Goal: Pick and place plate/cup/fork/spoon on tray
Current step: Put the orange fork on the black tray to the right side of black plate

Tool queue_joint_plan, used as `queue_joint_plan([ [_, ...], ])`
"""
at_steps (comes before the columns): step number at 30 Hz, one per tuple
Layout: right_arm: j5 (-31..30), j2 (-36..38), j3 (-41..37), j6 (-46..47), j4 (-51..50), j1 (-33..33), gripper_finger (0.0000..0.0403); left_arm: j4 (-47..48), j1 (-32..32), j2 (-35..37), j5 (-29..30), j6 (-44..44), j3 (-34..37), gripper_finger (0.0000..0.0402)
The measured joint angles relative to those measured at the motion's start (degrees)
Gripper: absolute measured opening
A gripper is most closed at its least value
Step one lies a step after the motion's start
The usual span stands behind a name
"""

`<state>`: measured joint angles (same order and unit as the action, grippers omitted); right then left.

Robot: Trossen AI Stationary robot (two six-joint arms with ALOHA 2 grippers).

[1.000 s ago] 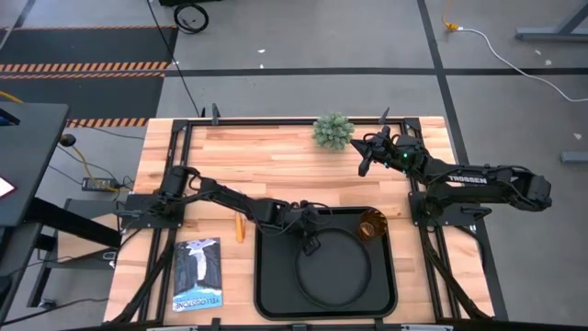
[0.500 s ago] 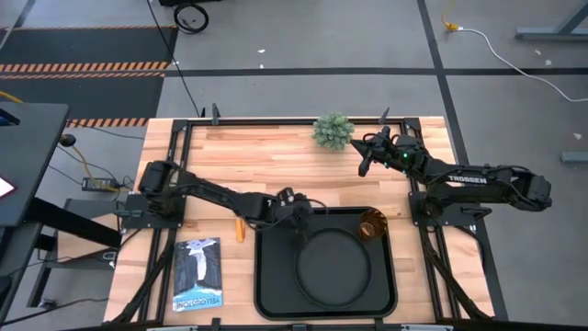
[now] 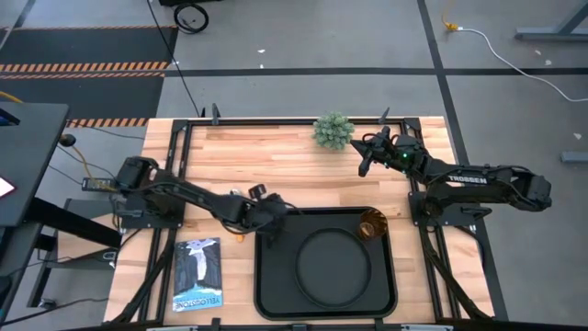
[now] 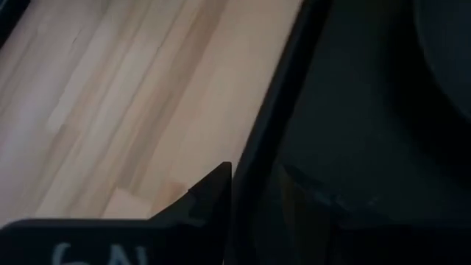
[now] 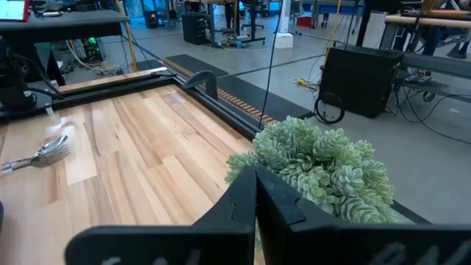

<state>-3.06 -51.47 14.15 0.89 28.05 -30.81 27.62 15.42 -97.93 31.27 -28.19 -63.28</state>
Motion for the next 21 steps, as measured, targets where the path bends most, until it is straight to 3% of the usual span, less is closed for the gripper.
queue_joint_plan([
  [10, -0.3, 0.0, 0.0, 0.0, 0.2, 0.0, 0.0007, -1.9, 1.6, 10.1, 8.2, -8.9, 11.0, 0.0123],
  [16, -0.3, 0.0, 0.0, 0.0, 1.1, 0.0, 0.0007, -5.6, 1.4, 17.7, 10.5, -10.9, 18.6, 0.0123],
  [21, -0.3, 0.0, 0.0, 0.0, 1.1, 0.0, 0.0007, -6.6, 1.2, 22.8, 10.6, -19.3, 24.0, 0.0123],
])
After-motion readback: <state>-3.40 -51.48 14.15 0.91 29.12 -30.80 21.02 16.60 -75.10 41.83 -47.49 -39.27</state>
